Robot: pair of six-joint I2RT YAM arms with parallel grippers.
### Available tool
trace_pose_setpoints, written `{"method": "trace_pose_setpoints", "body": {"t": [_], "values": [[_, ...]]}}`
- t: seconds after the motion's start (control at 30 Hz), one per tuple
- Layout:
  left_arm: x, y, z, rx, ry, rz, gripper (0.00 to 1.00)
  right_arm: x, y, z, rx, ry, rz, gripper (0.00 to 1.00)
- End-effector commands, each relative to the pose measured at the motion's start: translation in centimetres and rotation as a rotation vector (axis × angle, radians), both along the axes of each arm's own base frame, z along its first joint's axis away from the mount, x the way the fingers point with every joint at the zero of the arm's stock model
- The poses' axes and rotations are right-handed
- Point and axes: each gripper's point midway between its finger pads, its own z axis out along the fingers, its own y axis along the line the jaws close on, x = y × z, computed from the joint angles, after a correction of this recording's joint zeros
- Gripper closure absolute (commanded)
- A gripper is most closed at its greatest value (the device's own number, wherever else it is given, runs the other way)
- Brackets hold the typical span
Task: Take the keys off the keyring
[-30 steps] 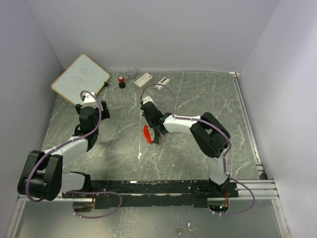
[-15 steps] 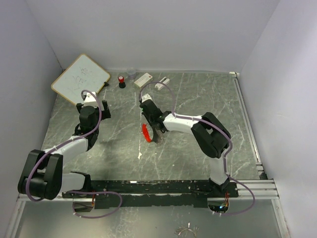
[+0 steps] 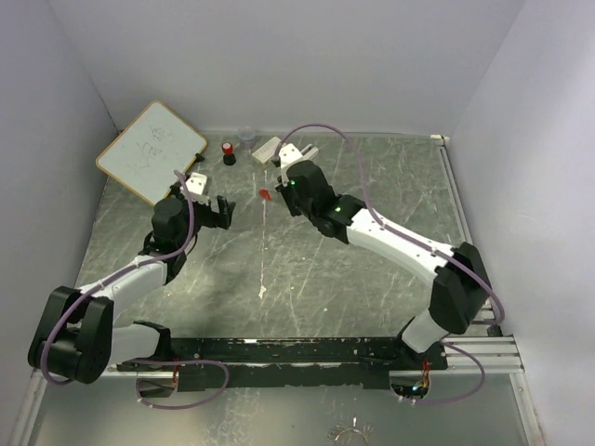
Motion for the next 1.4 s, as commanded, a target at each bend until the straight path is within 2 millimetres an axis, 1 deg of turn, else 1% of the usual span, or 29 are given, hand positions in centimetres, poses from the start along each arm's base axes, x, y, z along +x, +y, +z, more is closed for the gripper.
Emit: {"method": "trace_pose_setpoints", "body": {"t": [0.0,0.1,0.17,0.27,0.33,0.4,0.43,0.53,0.63,0.7,0.87,1.0,1.17,1.37], "values": [[-1.7,-6.3,6.6,-0.059,-0.181,-0.295,0.00,-1.4,-0.9,3.2,0.007,-0.023,0.037,1.00],[-2.5,-8.3,8.8,-0.063,-0.236,-0.354,0.00,-2.0,-1.8,5.3,0.030,-0.056,0.028,1.00],[-2.9,-9.3,10.4,-0.084,-0.277,-0.378,0.00,-2.3,-2.5,6.3,0.041,-0.076,0.013,1.00],[-3.3,-9.8,12.7,-0.135,-0.361,-0.388,0.00,-2.7,-3.2,7.3,0.049,-0.094,0.005,1.00],[-3.2,-9.7,14.1,-0.175,-0.414,-0.372,0.00,-3.0,-3.5,7.7,0.059,-0.100,0.005,1.00],[-3.2,-10.1,15.4,-0.201,-0.463,-0.391,0.00,-3.3,-3.7,8.1,0.071,-0.106,0.007,1.00],[-3.0,-10.5,15.4,-0.202,-0.467,-0.407,0.00,-3.5,-3.7,8.3,0.077,-0.108,0.009,1.00],[-2.8,-11.8,16.2,-0.214,-0.503,-0.463,0.01,-3.9,-3.9,8.9,0.095,-0.118,0.013,1.00],[-3.3,-13.1,16.9,-0.226,-0.552,-0.519,0.01,-4.1,-4.1,9.1,0.106,-0.125,0.010,1.00],[-4.2,-14.2,17.4,-0.216,-0.599,-0.567,0.00,-4.2,-4.2,9.2,0.111,-0.127,0.007,1.00],[-6.4,-16.9,17.1,-0.124,-0.694,-0.686,0.01,-4.3,-4.1,9.0,0.112,-0.125,0.004,1.00],[-7.4,-18.0,16.9,-0.061,-0.752,-0.712,0.00,-4.3,-4.0,8.8,0.114,-0.119,0.004,1.00],[-7.3,-18.3,16.4,-0.001,-0.825,-0.648,0.00,-4.5,-3.8,8.8,0.121,-0.116,0.010,1.00],[-5.9,-18.2,15.1,0.057,-0.844,-0.559,0.00,-4.7,-3.9,9.4,0.141,-0.124,0.008,1.00]]}}
